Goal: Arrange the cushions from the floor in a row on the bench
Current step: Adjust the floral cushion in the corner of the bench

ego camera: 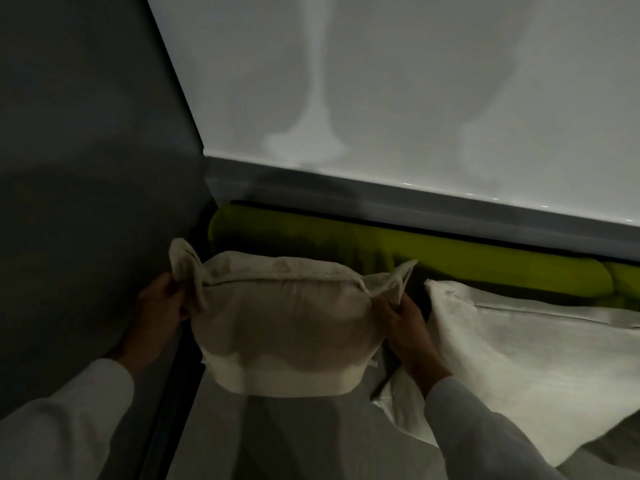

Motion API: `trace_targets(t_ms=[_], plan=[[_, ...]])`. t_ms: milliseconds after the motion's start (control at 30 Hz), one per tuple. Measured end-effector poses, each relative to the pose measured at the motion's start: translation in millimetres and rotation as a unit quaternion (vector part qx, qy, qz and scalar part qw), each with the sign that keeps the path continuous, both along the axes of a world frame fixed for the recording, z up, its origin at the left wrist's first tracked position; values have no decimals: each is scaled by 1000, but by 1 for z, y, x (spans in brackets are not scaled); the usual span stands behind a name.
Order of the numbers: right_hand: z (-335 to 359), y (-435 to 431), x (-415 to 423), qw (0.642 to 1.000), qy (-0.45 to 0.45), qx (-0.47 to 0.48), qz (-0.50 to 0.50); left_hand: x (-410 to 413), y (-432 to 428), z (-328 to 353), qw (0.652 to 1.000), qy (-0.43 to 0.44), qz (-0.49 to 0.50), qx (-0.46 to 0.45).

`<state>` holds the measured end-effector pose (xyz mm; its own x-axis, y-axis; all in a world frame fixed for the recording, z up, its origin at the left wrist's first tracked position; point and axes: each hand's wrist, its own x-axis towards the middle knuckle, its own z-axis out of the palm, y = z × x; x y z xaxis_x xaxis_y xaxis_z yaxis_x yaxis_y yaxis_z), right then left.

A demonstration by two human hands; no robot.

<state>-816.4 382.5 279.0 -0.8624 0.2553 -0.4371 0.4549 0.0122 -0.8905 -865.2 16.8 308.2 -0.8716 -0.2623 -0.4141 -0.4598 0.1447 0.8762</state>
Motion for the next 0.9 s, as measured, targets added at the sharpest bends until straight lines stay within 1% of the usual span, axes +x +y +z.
trace_targets(t_ms=[67,133,167,200,233,300,400,467,533,633,733,833,900], plan=[[4,3,-6,998,2,63,-1,-2,2,7,998,10,-7,-54],[8,4,-12,994,13,104,-5,-8,2,12,994,28,-2,-102],[8,4,-13,992,18,122,-9,-12,3,12,994,29,9,-105],[7,4,-14,991,18,136,-12,-16,4,13,996,15,19,-86],[4,5,-13,990,11,138,-13,-18,6,12,998,-9,28,-47],[-6,5,-8,995,-17,101,-10,-19,8,4,998,-57,24,29],[-16,6,7,998,-59,13,-11,-4,2,-16,995,-74,-7,68],[-20,7,20,995,-88,-55,-12,12,-3,-28,995,-81,-33,53],[-27,10,31,991,-98,-95,-1,25,-3,-38,992,-92,-83,9],[-38,10,42,988,-104,-107,35,34,0,-46,985,-106,-130,-31],[-57,6,49,981,-133,-114,80,41,0,-52,977,-116,-175,-33],[-79,1,55,975,-176,-79,110,51,2,-66,971,-147,-186,-22],[-86,-3,53,976,-173,-75,110,55,4,-78,972,-154,-174,-36]])
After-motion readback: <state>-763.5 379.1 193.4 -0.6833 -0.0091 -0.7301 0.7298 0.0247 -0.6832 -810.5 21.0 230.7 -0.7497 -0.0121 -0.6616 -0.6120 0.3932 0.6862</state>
